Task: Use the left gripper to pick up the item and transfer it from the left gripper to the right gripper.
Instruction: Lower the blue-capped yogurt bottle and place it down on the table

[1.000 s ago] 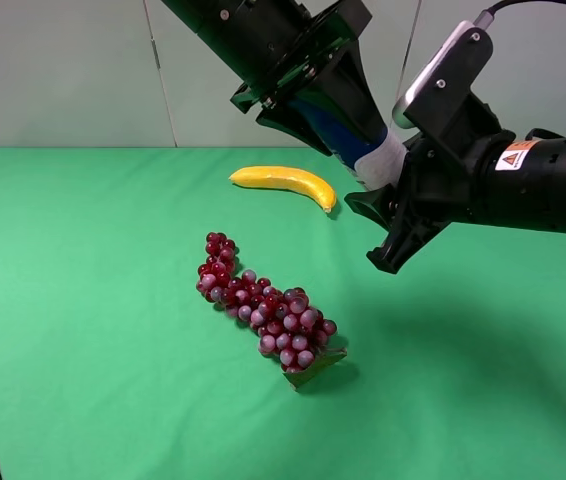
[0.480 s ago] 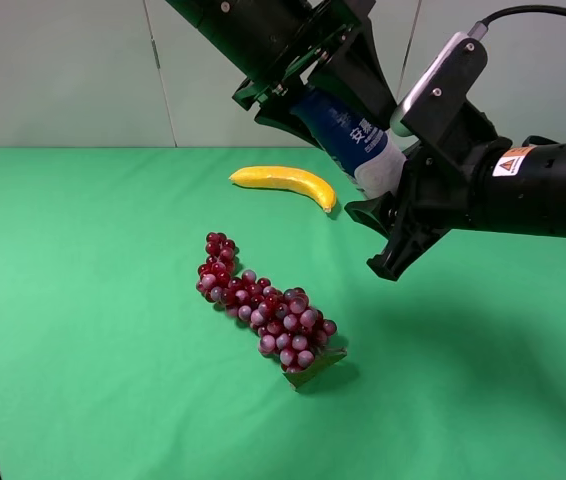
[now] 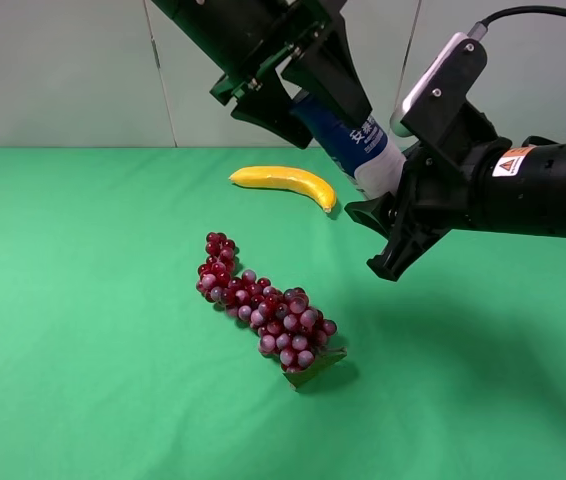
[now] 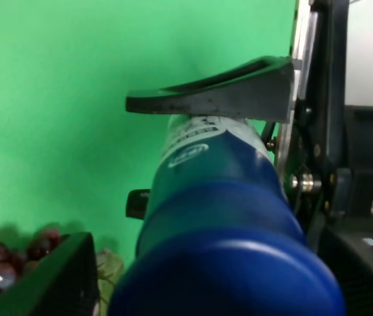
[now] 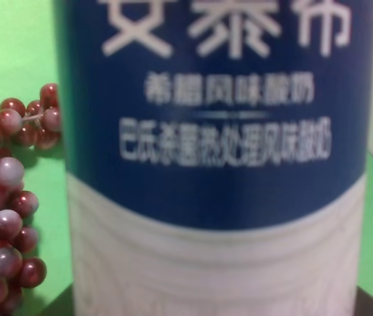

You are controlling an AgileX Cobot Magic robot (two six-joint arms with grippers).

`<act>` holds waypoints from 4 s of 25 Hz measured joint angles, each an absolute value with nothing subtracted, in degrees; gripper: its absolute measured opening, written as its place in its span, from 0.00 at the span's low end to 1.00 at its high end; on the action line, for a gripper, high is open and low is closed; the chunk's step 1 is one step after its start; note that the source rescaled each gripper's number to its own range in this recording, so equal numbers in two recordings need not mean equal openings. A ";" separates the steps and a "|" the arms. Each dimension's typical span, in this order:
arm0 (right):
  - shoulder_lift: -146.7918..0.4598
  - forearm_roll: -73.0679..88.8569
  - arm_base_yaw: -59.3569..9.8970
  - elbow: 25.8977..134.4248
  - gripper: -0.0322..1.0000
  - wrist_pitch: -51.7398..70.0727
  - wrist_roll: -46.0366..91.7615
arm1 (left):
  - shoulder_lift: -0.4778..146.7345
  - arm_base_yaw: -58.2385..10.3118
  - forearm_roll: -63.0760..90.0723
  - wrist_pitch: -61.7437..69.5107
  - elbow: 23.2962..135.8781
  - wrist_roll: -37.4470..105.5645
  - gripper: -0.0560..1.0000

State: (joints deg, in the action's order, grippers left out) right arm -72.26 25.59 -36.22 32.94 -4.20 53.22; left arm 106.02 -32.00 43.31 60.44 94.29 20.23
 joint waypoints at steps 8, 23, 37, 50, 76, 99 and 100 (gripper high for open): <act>-72.26 25.59 -36.22 32.94 0.03 -4.04 53.22 | 102.50 -29.68 42.66 60.76 94.29 19.63 0.40; -72.26 25.59 -36.22 32.94 0.03 -3.62 53.22 | 97.48 -28.46 32.93 62.43 94.29 12.04 0.98; -72.26 25.59 -36.22 32.94 0.03 -3.18 53.22 | 87.14 -28.46 24.79 64.36 94.29 9.43 0.98; -72.26 25.59 -36.22 32.94 0.03 -3.18 53.22 | 74.16 -28.46 10.26 67.14 94.33 1.38 0.98; -72.26 25.66 -36.22 32.94 0.03 -2.61 52.80 | 20.44 -28.46 2.22 66.80 47.21 -4.67 0.98; -72.26 26.53 -36.22 32.94 0.03 -0.99 51.73 | 3.25 -28.46 1.06 61.24 28.39 -2.49 0.98; -72.26 26.58 -36.22 32.94 0.03 -0.61 51.69 | 3.25 -28.46 1.06 61.22 28.39 -2.49 0.98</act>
